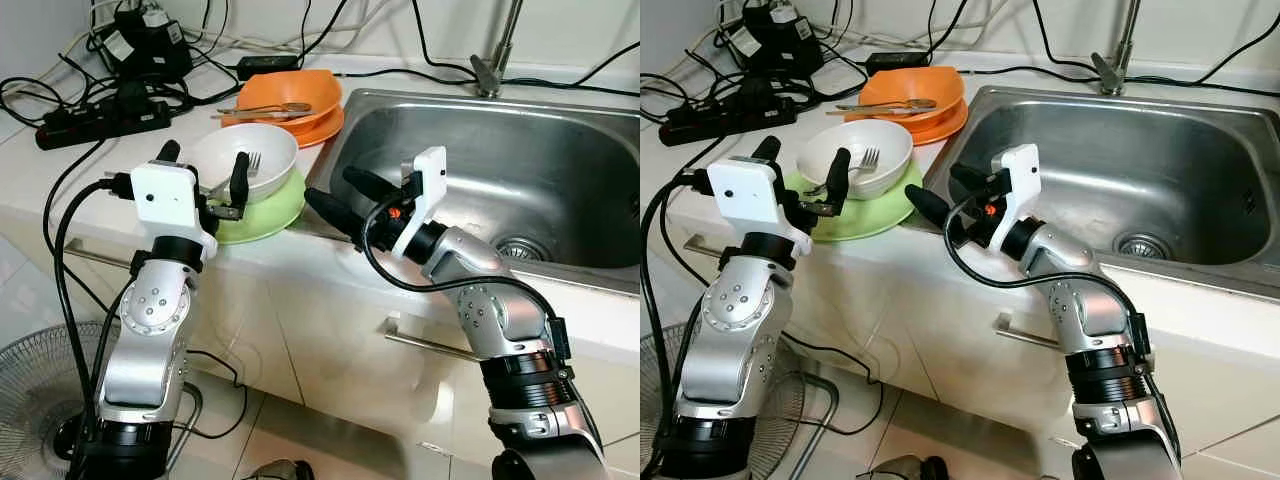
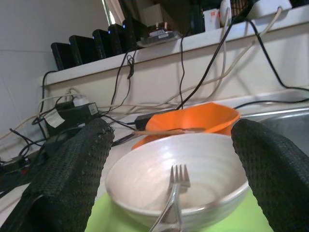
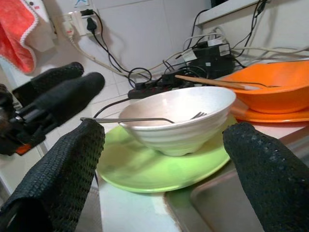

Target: Kitchen organization

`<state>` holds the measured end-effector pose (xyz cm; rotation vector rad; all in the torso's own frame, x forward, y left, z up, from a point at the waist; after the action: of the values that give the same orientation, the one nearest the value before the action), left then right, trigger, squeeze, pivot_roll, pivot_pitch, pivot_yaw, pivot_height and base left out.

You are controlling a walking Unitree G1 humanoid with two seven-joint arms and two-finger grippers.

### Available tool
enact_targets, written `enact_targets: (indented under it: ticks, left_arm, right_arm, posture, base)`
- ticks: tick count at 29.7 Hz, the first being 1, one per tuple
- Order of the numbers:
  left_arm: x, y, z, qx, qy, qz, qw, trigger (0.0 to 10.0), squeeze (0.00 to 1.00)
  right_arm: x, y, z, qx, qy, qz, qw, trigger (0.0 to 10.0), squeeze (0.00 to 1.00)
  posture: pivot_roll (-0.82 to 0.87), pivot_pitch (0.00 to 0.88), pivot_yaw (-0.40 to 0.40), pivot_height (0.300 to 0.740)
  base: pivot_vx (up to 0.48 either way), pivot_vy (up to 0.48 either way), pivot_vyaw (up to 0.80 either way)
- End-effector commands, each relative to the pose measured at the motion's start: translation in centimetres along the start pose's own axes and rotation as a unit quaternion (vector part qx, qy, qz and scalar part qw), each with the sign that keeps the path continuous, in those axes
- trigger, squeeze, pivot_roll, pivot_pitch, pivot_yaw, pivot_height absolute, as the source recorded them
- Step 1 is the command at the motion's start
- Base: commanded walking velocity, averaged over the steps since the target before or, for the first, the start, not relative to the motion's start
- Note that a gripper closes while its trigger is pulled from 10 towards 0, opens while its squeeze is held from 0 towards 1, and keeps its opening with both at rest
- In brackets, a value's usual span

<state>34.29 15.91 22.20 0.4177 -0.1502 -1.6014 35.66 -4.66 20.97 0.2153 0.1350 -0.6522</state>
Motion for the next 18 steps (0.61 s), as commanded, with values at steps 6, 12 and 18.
enact_targets:
  ticks: [6, 12, 18]
  left_arm:
    - [-0.7, 0.6, -1.7, -0.014, 0.015, -0.012, 1.0, 10.0, 0.0]
    - [-0.3, 1.4, -3.4, -0.024, 0.017, -0.03, 0.999, 9.8, 0.0]
    - [0.8, 1.9, -4.0, -0.025, -0.003, -0.047, 0.999, 0.0, 0.0]
  right_arm:
    - [-1.2, 0.1, 0.5, 0.0, -0.004, 0.021, 1.0, 10.0, 1.0]
    - [-1.3, 0.0, 0.7, 0.003, -0.006, 0.019, 1.0, 10.0, 1.0]
    - [-1.1, -0.2, 1.0, 0.008, -0.009, 0.012, 1.0, 10.0, 1.0]
  posture:
    - [0.0, 0.034, 0.126, 0.74]
    - [-0.02, 0.033, 0.132, 0.74]
    - [-0.02, 0.03, 0.135, 0.74]
  base:
    - [0.0, 0.0, 0.0]
    - [0.0, 0.0, 0.0]
    - [0.0, 0.0, 0.0]
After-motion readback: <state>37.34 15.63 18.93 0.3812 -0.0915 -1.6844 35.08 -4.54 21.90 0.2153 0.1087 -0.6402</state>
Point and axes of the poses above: a point about 5 cm out from each wrist's last joint towards the gripper, its own y axis pointing out of the wrist towards the gripper, its own z axis along the axis of the wrist's last joint, x = y × z, the point moved 5 cm from there along y, pointing out of the wrist towards the gripper, and after that the axes turned 2 degrees about y, right-handed, at the moved point
